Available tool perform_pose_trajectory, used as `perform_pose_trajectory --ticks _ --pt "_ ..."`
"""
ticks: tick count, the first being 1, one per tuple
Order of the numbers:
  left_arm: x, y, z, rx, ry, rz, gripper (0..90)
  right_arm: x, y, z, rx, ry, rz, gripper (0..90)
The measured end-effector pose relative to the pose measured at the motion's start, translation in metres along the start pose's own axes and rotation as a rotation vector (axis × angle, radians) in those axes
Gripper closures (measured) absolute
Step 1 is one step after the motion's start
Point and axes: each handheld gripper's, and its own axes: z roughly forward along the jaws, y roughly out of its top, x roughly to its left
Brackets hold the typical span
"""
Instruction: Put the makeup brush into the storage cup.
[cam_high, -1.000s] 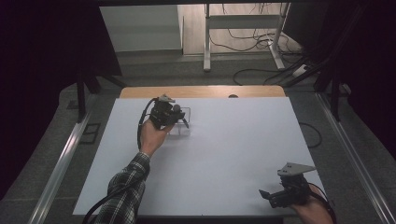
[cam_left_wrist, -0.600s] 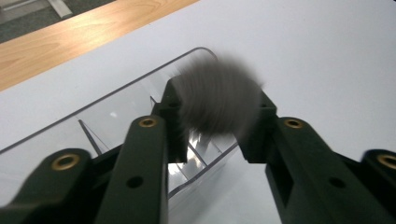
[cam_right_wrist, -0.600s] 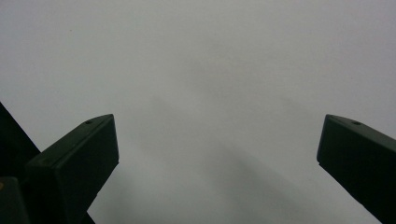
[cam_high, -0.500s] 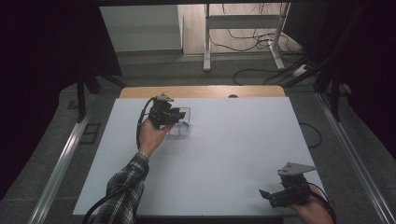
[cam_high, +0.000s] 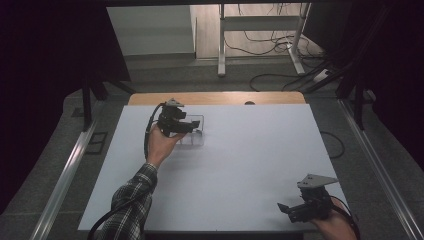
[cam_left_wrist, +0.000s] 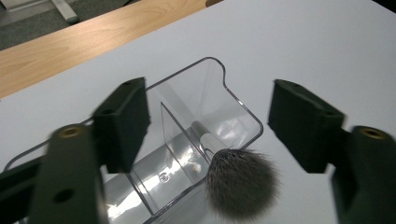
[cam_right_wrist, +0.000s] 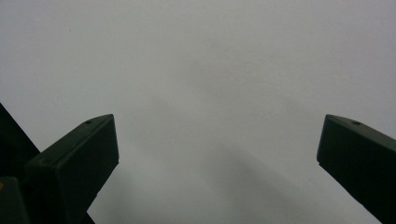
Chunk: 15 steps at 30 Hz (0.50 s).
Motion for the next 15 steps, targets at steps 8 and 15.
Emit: perform_pose_trajectory --ticks 8,15 --pt "0.0007 -0.0019 -0.0037 0.001 -0.026 0.013 6.2 0.0001 0.0001 0.0001 0.002 -0.001 0.000 0.0" --pt "-0.0008 -0.0026 -0.0089 0.012 -0.029 0.030 3.7 0.0001 0.0001 -0.0001 0.000 -0.003 0.003 0.0"
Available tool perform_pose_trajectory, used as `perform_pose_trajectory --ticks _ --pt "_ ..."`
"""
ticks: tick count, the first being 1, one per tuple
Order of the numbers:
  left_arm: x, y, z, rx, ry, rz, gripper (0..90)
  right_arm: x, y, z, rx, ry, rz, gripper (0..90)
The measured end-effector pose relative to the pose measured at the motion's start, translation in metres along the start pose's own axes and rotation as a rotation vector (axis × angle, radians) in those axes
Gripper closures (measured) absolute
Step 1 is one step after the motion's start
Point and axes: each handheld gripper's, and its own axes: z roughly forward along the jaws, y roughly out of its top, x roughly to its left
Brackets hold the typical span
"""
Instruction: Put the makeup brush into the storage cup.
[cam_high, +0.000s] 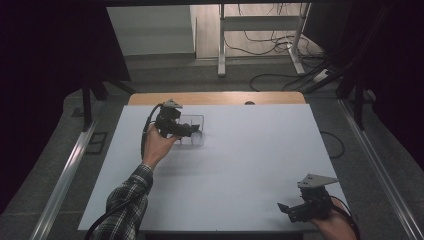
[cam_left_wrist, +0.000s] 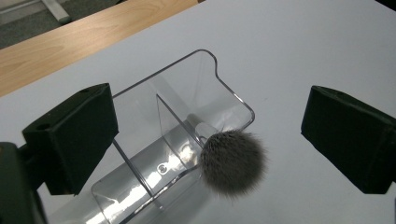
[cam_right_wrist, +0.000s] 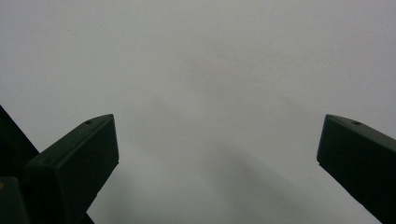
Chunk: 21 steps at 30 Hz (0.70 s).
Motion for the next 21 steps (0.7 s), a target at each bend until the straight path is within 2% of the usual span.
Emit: perform_pose_trajectory --ticks 16,21 --pt "-0.012 -0.001 -0.010 0.008 0.031 0.067 0.9 0.001 0.000 -0.001 -0.026 0.002 0.027 0.0" --pt "-0.014 -0.004 -0.015 0.001 0.039 0.072 0.8 0.000 0.000 -0.001 -0.029 -0.007 0.036 0.0"
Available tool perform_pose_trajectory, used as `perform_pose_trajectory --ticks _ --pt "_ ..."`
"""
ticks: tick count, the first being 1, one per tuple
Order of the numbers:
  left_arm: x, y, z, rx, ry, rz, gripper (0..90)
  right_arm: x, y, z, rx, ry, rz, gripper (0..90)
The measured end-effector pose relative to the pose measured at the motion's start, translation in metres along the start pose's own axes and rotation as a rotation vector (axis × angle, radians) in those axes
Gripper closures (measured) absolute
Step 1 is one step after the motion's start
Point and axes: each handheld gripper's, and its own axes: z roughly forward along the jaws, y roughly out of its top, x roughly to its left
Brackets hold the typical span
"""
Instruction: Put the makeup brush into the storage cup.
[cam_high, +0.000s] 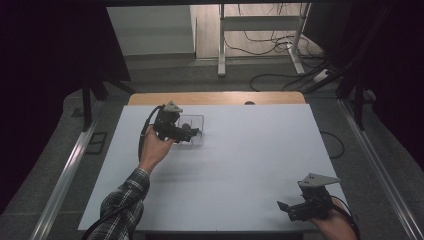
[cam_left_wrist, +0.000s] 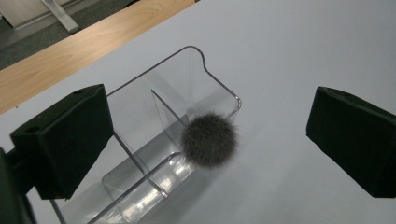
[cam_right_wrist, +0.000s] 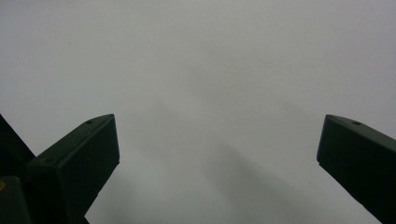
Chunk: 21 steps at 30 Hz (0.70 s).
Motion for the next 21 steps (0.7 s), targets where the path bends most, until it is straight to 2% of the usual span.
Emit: perform_pose_trajectory --ticks 21 --pt "-0.004 -0.018 -0.010 0.000 0.003 -0.002 0.4 0.000 0.000 -0.001 -0.002 -0.006 -0.005 0.0"
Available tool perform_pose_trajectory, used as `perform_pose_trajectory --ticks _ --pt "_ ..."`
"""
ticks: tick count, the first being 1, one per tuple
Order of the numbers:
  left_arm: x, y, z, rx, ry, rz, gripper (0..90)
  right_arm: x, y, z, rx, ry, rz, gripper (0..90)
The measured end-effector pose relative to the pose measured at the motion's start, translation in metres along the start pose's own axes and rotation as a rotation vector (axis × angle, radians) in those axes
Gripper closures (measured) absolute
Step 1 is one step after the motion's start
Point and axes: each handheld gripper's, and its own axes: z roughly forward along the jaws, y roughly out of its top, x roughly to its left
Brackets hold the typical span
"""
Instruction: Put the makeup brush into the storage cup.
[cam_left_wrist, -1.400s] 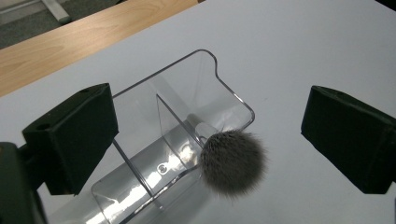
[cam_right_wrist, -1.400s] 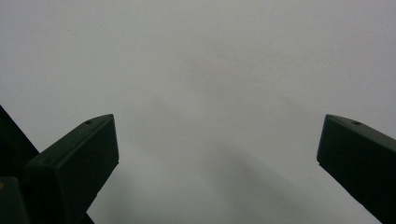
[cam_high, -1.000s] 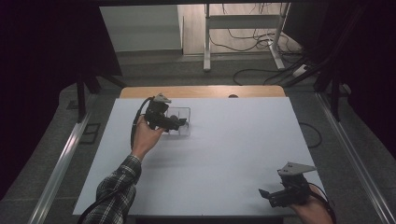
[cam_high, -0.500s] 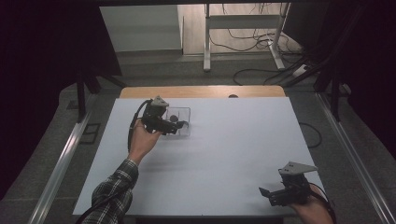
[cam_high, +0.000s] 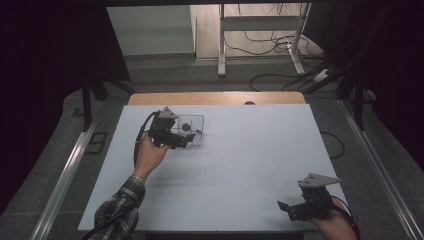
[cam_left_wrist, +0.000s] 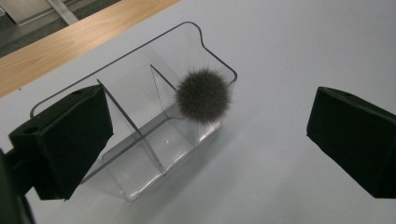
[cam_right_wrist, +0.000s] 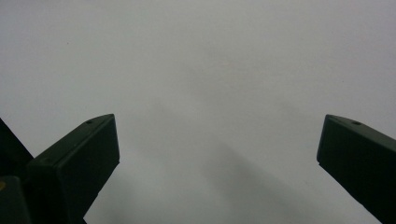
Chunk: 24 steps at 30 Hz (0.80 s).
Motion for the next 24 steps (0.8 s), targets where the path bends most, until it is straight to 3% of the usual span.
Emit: perform_pose_trajectory --ticks 16,24 --pt "-0.003 -0.017 -0.009 -0.022 -0.022 -0.033 0.4 0.000 0.000 0.000 0.003 0.001 -0.003 0.0" --pt "-0.007 -0.022 -0.011 -0.022 -0.035 -0.029 0.4 0.000 0.000 0.000 0.003 0.001 -0.003 0.0"
